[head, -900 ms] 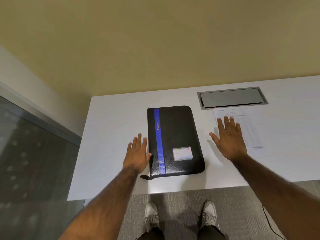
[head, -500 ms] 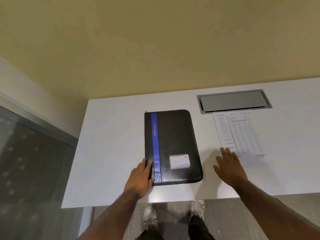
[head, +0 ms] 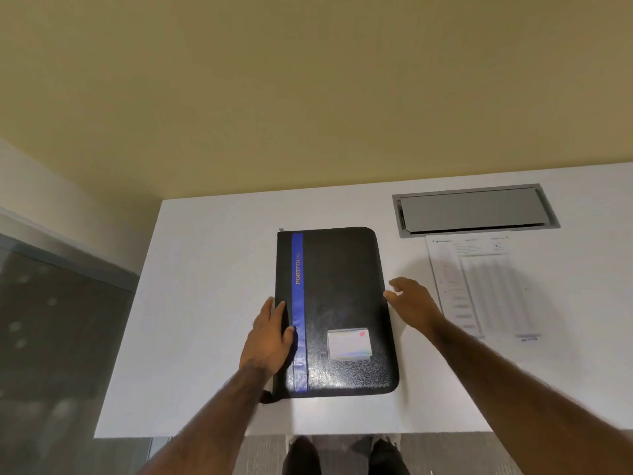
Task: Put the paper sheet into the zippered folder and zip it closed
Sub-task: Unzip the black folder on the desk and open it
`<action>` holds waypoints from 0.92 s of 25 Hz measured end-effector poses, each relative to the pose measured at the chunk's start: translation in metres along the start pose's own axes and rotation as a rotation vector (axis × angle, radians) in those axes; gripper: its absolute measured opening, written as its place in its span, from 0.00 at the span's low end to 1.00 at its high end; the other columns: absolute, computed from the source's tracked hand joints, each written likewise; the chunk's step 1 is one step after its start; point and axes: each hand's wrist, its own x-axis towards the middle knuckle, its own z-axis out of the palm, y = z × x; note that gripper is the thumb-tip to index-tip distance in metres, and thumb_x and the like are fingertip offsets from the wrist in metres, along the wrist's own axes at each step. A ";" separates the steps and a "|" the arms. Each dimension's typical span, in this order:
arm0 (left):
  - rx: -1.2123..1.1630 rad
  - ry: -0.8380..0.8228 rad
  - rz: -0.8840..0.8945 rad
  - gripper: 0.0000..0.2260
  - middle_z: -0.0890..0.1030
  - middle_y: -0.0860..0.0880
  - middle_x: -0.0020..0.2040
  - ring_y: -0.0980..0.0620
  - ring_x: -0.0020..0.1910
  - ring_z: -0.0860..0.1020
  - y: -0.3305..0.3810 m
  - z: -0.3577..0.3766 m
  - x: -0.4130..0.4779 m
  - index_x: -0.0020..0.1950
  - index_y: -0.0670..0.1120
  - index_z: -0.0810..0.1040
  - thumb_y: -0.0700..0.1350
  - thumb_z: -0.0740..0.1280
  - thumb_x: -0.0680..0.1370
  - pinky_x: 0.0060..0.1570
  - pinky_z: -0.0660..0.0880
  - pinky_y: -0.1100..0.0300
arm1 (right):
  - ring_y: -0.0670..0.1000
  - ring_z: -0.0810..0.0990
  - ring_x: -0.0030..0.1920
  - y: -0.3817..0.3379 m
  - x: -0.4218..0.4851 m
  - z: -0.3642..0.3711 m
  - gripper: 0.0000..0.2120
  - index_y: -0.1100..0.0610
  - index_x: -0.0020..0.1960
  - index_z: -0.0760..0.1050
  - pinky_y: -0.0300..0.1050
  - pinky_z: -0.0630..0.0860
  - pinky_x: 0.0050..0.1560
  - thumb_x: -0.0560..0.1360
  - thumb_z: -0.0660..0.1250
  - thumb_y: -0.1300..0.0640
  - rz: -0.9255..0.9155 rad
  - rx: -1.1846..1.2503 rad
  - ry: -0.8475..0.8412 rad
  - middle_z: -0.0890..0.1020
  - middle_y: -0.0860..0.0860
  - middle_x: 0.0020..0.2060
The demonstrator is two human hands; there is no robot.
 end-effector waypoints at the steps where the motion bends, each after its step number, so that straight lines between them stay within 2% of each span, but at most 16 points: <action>1: -0.063 0.024 -0.027 0.27 0.57 0.47 0.81 0.44 0.77 0.63 0.005 -0.005 0.017 0.80 0.48 0.59 0.53 0.61 0.83 0.74 0.65 0.48 | 0.57 0.74 0.67 -0.011 0.012 -0.004 0.21 0.58 0.70 0.71 0.50 0.69 0.68 0.81 0.62 0.50 0.050 0.115 0.001 0.75 0.55 0.69; 3: -0.173 0.035 -0.111 0.25 0.67 0.44 0.75 0.42 0.71 0.71 0.014 -0.016 0.056 0.76 0.45 0.66 0.53 0.61 0.81 0.70 0.69 0.46 | 0.59 0.77 0.62 -0.028 0.033 -0.009 0.19 0.61 0.67 0.72 0.53 0.74 0.65 0.82 0.62 0.51 0.132 0.367 -0.031 0.76 0.58 0.66; 4: -0.219 0.048 -0.156 0.23 0.72 0.42 0.70 0.40 0.66 0.75 0.016 -0.021 0.076 0.71 0.45 0.71 0.55 0.60 0.79 0.66 0.73 0.45 | 0.60 0.78 0.59 -0.033 0.041 -0.011 0.17 0.63 0.64 0.73 0.53 0.76 0.62 0.82 0.62 0.52 0.161 0.471 -0.047 0.77 0.61 0.64; 5: -0.251 0.061 -0.186 0.22 0.78 0.41 0.62 0.39 0.60 0.79 0.016 -0.026 0.096 0.63 0.45 0.76 0.57 0.59 0.76 0.59 0.76 0.46 | 0.61 0.78 0.57 -0.038 0.050 -0.013 0.15 0.63 0.61 0.74 0.53 0.77 0.59 0.82 0.62 0.52 0.186 0.535 -0.059 0.77 0.63 0.62; 7: -0.299 0.090 -0.214 0.15 0.81 0.40 0.48 0.37 0.50 0.81 0.018 -0.035 0.127 0.49 0.44 0.78 0.53 0.60 0.74 0.48 0.77 0.51 | 0.61 0.78 0.59 -0.046 0.064 -0.019 0.14 0.62 0.62 0.73 0.51 0.76 0.56 0.82 0.62 0.53 0.234 0.609 -0.088 0.77 0.61 0.64; 8: -0.321 0.109 -0.223 0.12 0.82 0.40 0.48 0.36 0.49 0.81 0.022 -0.041 0.139 0.48 0.43 0.79 0.49 0.61 0.75 0.47 0.76 0.52 | 0.61 0.77 0.62 -0.049 0.071 -0.022 0.16 0.62 0.65 0.72 0.51 0.75 0.56 0.82 0.63 0.53 0.262 0.647 -0.104 0.76 0.60 0.65; 10: -0.331 0.159 -0.223 0.12 0.82 0.37 0.54 0.37 0.55 0.80 0.032 -0.054 0.161 0.55 0.38 0.81 0.43 0.63 0.78 0.52 0.74 0.53 | 0.63 0.76 0.65 -0.054 0.085 -0.026 0.19 0.63 0.68 0.70 0.52 0.74 0.58 0.82 0.64 0.54 0.302 0.687 -0.109 0.75 0.60 0.67; 12: -0.283 0.159 -0.229 0.13 0.82 0.37 0.57 0.37 0.58 0.79 0.037 -0.063 0.184 0.57 0.35 0.80 0.42 0.63 0.80 0.52 0.71 0.55 | 0.63 0.76 0.65 -0.057 0.096 -0.029 0.20 0.64 0.69 0.69 0.53 0.75 0.60 0.81 0.65 0.55 0.324 0.691 -0.105 0.75 0.61 0.67; 15: -0.225 0.104 -0.246 0.14 0.83 0.37 0.54 0.37 0.56 0.79 0.034 -0.067 0.215 0.51 0.37 0.81 0.46 0.62 0.81 0.47 0.68 0.58 | 0.63 0.76 0.65 -0.060 0.108 -0.033 0.19 0.65 0.67 0.70 0.55 0.74 0.64 0.81 0.66 0.57 0.376 0.723 -0.121 0.75 0.61 0.66; 20: -0.200 0.091 -0.291 0.18 0.82 0.37 0.59 0.37 0.58 0.79 0.034 -0.079 0.241 0.56 0.37 0.80 0.51 0.63 0.81 0.55 0.74 0.52 | 0.59 0.79 0.53 -0.056 0.119 -0.033 0.12 0.67 0.60 0.74 0.54 0.76 0.59 0.78 0.68 0.64 0.379 0.708 -0.118 0.79 0.61 0.59; 23: -0.176 0.024 -0.314 0.17 0.83 0.38 0.54 0.38 0.53 0.81 0.038 -0.086 0.256 0.48 0.39 0.80 0.54 0.68 0.76 0.52 0.77 0.53 | 0.64 0.80 0.58 -0.054 0.125 -0.033 0.14 0.68 0.62 0.74 0.58 0.78 0.61 0.78 0.68 0.67 0.371 0.657 -0.116 0.79 0.63 0.61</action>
